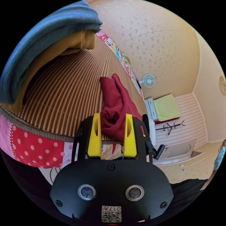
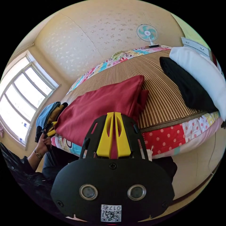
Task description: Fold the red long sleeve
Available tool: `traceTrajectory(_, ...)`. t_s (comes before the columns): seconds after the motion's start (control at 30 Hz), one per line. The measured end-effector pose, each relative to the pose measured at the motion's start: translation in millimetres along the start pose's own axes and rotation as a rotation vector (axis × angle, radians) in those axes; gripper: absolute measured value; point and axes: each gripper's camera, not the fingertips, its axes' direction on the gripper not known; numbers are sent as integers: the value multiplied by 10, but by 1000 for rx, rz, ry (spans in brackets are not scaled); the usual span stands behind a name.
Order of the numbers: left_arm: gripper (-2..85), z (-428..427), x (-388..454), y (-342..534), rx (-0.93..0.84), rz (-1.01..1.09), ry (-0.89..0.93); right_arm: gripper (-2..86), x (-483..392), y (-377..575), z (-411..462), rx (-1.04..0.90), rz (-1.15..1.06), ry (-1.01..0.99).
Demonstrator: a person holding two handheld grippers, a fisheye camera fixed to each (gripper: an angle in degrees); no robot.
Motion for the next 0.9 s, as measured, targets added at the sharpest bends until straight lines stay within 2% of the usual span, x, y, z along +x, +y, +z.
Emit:
traceTrajectory(0.17,76,-86,124,-207,-18,71,301,5,-124,-45,-241,4,-29,41)
traceTrajectory(0.33,64,381,1083,-319,-136,322,380,5,-117,-120,-515,18,-20,28)
traceTrajectory(0.47,62,1115,1904,73,-302,500,490,6,-113,-191,-704,29,-16,27)
traceTrajectory(0.57,62,1628,2164,532,-463,568,507,8,-134,-233,-949,69,-17,51)
traceTrajectory(0.67,53,1747,2104,803,-543,582,635,12,-129,-211,-1310,174,62,210)
traceTrajectory(0.7,56,1717,2057,821,-532,586,615,12,-94,-236,-1393,191,102,246)
traceTrajectory(0.8,65,1424,1706,745,-423,594,395,11,-4,-296,-1575,246,125,238)
traceTrajectory(0.87,80,1097,1294,552,-297,503,195,10,88,-370,-1621,240,159,228)
traceTrajectory(0.9,86,1013,1182,500,-266,472,156,9,152,-426,-1641,230,177,213)
